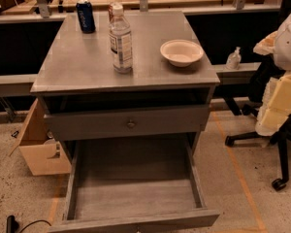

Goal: Place blue plastic bottle into middle drawer

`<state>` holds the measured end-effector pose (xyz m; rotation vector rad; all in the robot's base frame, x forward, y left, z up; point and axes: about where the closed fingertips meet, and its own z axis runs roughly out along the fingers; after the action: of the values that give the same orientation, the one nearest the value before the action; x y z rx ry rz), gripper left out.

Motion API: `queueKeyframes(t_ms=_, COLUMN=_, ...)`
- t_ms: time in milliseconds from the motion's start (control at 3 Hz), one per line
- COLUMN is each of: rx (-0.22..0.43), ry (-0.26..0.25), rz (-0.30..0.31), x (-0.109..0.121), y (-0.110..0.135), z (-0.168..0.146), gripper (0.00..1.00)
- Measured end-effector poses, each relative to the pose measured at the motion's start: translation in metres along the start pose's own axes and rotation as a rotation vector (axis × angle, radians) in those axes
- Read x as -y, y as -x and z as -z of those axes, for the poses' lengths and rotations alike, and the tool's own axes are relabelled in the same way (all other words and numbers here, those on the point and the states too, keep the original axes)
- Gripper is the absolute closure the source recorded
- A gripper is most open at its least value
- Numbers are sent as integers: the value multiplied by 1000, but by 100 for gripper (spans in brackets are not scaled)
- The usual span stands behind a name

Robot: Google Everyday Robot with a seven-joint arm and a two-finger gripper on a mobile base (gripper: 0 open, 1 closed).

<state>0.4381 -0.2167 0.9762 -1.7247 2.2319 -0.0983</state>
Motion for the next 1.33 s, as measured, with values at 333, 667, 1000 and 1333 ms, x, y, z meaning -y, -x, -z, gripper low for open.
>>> queueKeyframes(t_ms=333, rx=13, ry=-8, rz=1, x=2, y=1, z=1, gripper=0)
queueKeyframes(t_ms=667, rx=110, ry=-31, rz=-26, x=24, y=12, z=-11, gripper=0)
queueKeyframes(t_ms=1000, rx=289, ry=-62, rz=-51, x=68, y=35, z=-33, gripper=0)
queueKeyframes(t_ms=1333, rx=482, ry=-61, rz=-86, x=105, y=67, z=-58, gripper=0)
